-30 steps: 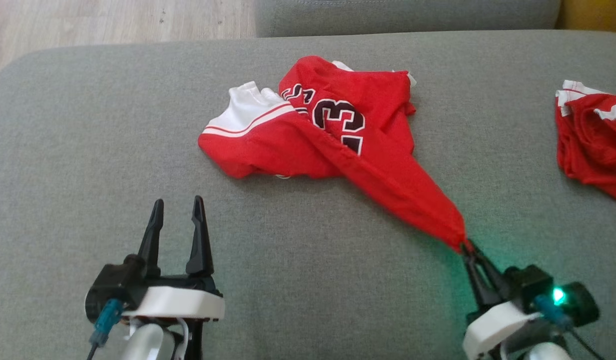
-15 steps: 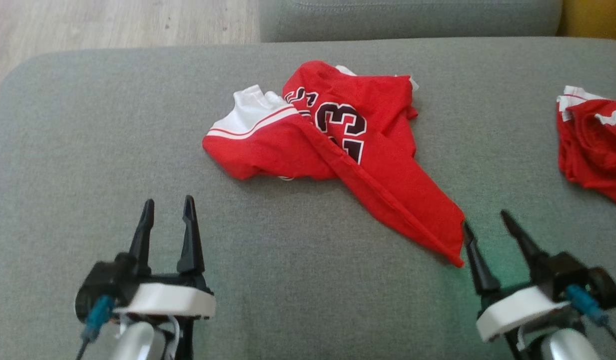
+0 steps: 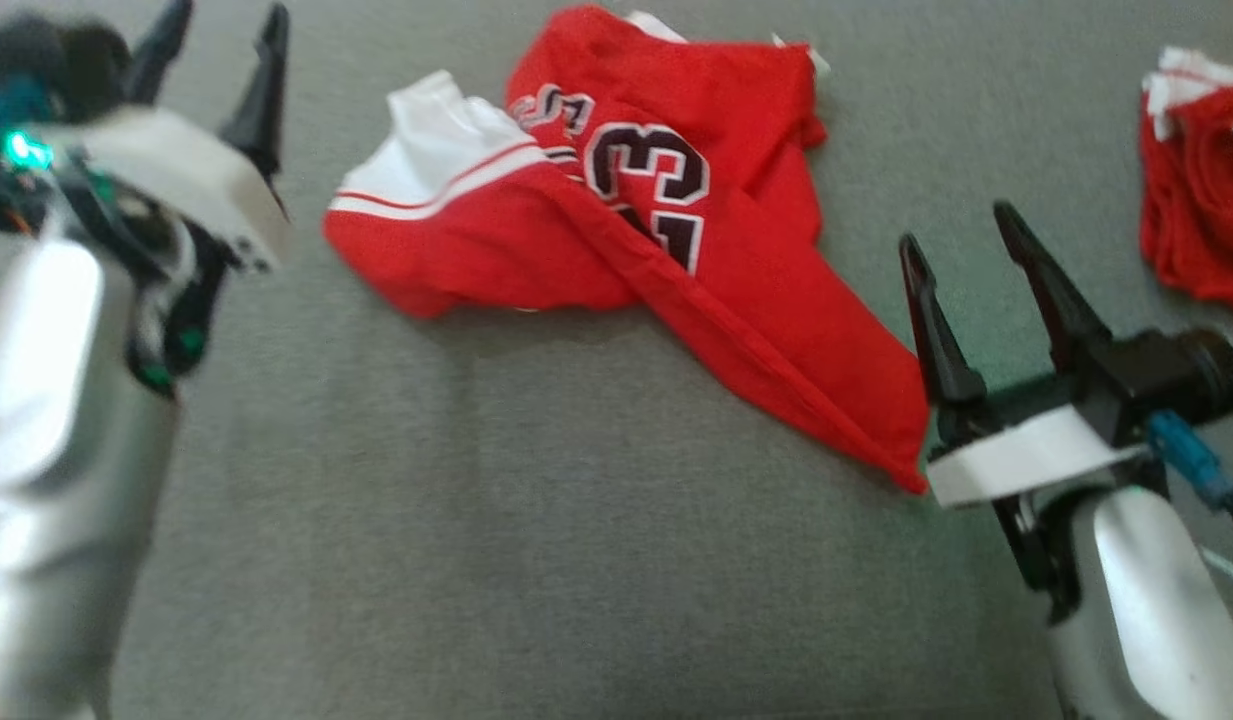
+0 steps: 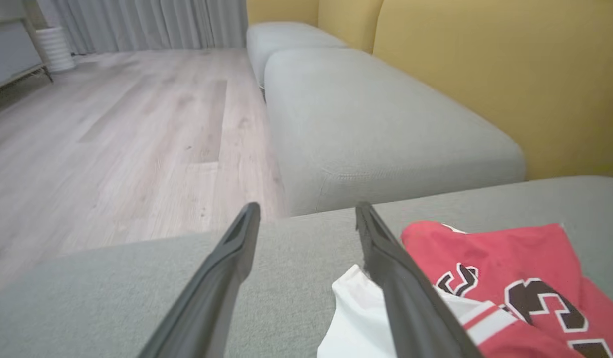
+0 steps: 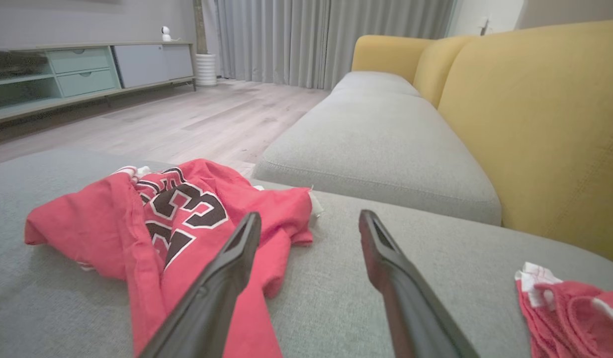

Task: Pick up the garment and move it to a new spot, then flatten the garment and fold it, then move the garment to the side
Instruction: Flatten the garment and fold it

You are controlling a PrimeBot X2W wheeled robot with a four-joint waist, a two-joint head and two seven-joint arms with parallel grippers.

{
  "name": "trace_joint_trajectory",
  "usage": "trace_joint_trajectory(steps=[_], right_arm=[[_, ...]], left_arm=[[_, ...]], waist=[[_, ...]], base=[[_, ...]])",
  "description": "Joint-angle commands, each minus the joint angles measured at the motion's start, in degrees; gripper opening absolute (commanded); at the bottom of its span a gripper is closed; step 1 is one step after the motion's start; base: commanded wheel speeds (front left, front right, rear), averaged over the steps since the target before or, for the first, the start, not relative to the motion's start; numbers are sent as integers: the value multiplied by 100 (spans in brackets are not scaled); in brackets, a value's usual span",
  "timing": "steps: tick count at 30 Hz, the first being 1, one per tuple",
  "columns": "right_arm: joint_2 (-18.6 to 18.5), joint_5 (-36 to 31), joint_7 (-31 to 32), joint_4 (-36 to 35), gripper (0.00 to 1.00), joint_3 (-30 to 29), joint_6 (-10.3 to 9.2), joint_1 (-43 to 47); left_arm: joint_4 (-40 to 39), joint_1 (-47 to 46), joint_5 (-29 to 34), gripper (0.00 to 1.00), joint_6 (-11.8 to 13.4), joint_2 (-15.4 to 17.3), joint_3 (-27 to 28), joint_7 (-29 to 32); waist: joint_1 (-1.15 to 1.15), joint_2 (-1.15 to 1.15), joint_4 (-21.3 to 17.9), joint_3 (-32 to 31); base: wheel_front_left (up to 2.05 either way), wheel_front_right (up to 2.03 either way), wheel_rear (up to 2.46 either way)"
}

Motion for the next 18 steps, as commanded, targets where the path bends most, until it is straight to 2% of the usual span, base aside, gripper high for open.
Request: trace_joint_trajectory(steps=[1, 7, 18], right_arm=[[-86, 9, -37, -193, 100, 175, -4, -171], [-99, 11, -83, -183, 100, 304, -4, -501], [-71, -7, -214, -94, 100, 328, -4, -626]], left_arm=[[-59, -343, -86, 100, -28, 270, 215, 243], [563, -846, -240, 100, -19, 502, 181, 1283], [932, -924, -536, 100, 12, 581, 225, 1913]], waist=[[-2, 0, -317, 337], [-2, 0, -671, 720], [-2, 0, -927, 982]], base=[[0, 0, 0], [0, 0, 0], [0, 0, 0]])
